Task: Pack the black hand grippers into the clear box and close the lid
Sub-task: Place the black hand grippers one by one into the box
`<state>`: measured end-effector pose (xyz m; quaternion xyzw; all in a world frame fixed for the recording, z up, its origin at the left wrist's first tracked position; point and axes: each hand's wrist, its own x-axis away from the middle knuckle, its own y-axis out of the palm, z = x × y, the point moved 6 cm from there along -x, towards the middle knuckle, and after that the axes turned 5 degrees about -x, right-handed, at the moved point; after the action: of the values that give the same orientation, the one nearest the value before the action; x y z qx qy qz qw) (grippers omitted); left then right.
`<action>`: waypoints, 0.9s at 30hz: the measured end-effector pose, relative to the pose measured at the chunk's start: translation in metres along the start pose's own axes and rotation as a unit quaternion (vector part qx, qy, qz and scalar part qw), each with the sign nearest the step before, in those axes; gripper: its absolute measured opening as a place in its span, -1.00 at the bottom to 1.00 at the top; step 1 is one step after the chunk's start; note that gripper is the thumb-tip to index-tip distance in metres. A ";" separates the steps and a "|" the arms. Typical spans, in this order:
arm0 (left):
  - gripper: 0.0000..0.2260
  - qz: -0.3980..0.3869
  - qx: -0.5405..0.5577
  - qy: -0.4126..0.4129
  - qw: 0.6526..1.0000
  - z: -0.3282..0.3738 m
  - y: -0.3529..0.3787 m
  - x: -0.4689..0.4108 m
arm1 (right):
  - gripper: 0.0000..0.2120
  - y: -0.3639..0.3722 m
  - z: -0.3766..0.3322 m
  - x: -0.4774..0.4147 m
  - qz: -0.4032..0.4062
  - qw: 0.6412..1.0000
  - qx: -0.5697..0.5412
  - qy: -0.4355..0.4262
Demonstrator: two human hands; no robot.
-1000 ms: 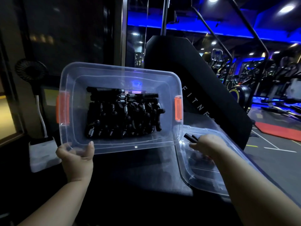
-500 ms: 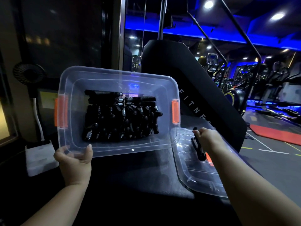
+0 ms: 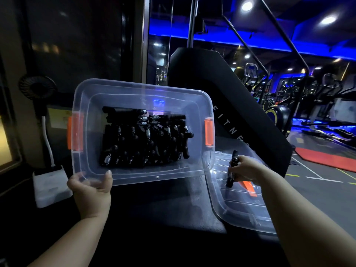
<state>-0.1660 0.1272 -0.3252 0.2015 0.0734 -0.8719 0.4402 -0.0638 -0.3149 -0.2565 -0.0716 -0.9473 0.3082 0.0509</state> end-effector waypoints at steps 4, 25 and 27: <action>-0.42 0.010 0.000 0.006 1.000 0.002 -0.001 0.000 | -0.78 0.002 0.001 0.004 0.003 1.000 -0.017 -0.003; -0.43 0.004 0.017 0.008 1.000 0.001 0.001 -0.001 | -0.54 -0.003 -0.019 0.018 0.053 0.902 0.407 -0.133; -0.43 0.005 0.019 0.006 1.000 0.001 0.001 -0.001 | -0.63 -0.002 -0.020 0.018 0.035 0.900 0.412 -0.135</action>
<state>-0.1653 0.1269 -0.3237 0.2153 0.0585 -0.8699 0.4398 -0.0794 -0.3017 -0.2388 -0.0349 -0.7302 0.6794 -0.0635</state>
